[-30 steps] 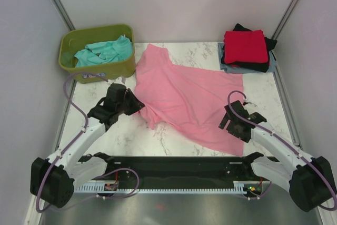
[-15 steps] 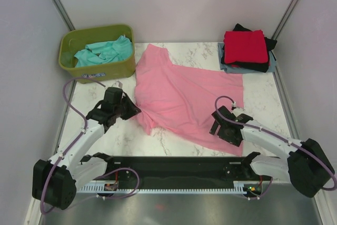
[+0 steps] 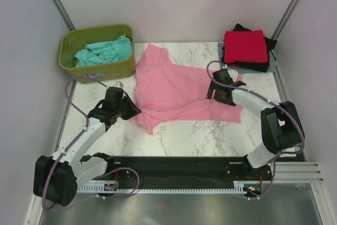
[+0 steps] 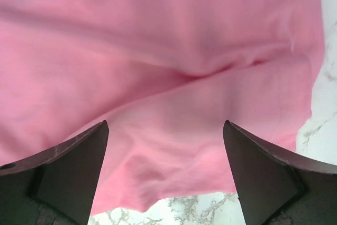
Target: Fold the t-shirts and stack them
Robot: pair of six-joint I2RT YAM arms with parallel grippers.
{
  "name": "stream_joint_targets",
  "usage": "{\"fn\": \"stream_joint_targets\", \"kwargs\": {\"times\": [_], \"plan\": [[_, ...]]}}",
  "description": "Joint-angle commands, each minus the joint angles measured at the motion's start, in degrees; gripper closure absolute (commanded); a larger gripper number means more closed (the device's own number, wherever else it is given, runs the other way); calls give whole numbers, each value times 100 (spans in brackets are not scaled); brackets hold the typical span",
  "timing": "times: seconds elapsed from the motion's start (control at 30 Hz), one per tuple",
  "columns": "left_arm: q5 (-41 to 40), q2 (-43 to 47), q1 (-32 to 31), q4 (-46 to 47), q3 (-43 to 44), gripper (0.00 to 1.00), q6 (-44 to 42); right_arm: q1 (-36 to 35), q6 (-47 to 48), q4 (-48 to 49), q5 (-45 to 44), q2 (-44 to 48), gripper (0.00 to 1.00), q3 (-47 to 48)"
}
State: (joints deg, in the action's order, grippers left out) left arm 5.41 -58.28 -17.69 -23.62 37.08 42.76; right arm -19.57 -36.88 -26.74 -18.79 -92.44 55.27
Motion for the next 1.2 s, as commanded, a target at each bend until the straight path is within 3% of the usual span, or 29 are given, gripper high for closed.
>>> {"fn": "stream_joint_targets", "kwargs": {"times": [0.0,0.1,0.17,0.27,0.53,0.93,1.17], "plan": [[188,-175,29,348,-130,86,-40,-29,728,13,-202,662,2,354],[285,-113,29,603,-288,86,109,-38,-253,-839,-826,1846,2,-216],[303,-131,20,709,-350,86,118,-29,-783,-1149,-750,2848,2,-936],[329,-201,12,788,-359,86,118,-3,-1461,-1175,-451,3573,2,-1833],[408,18,12,753,-430,86,39,1148,-1287,-508,94,3427,10,-2687],[347,124,12,657,-535,87,-14,1289,-1067,362,112,2864,21,-2969],[268,150,12,577,-518,87,-58,1342,-979,661,261,2890,34,-3118]]}}
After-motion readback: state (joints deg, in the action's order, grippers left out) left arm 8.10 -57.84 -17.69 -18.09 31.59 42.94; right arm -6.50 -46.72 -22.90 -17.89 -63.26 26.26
